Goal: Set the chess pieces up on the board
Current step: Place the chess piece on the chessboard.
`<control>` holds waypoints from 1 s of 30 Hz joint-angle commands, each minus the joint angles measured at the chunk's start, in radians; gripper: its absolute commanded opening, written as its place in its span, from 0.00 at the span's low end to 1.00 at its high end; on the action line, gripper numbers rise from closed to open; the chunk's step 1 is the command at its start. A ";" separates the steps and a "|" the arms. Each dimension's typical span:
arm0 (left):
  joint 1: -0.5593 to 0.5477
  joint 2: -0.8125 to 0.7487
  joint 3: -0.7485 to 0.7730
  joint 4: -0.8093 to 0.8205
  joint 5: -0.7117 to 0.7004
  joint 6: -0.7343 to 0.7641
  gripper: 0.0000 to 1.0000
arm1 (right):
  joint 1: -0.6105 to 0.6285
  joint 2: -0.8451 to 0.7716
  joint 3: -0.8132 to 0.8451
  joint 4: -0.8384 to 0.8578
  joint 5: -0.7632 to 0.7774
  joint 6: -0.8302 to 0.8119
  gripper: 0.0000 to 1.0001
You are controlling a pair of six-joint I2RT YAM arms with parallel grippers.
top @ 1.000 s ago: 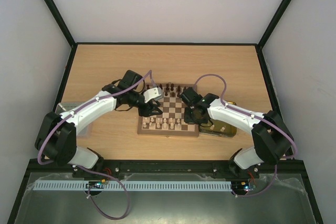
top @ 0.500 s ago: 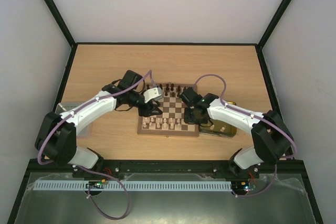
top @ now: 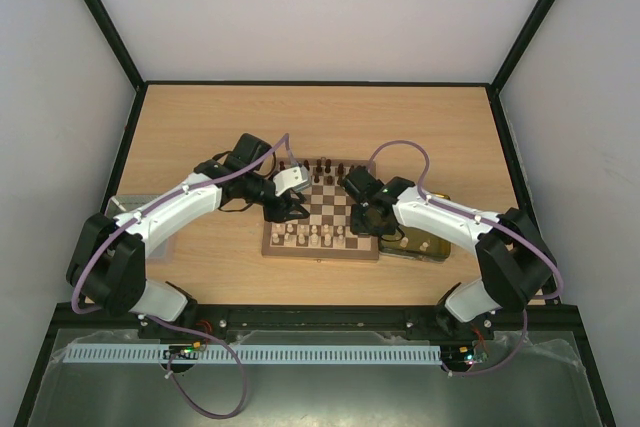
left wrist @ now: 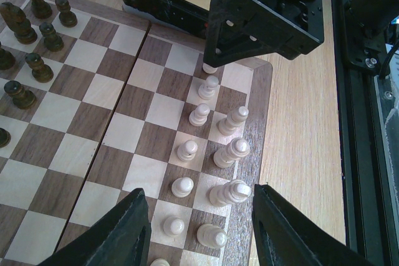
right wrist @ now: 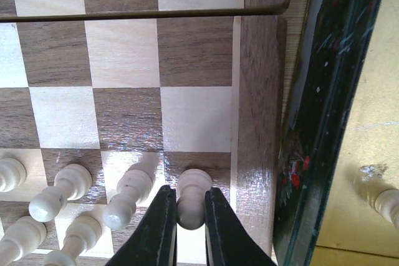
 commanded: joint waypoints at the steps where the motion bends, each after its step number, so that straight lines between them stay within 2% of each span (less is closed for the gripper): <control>1: 0.005 -0.007 0.000 -0.012 0.021 0.021 0.47 | 0.007 0.008 0.029 -0.032 0.024 0.000 0.09; 30: 0.005 -0.004 0.004 -0.013 0.022 0.019 0.47 | 0.007 0.006 0.024 -0.039 0.016 -0.007 0.17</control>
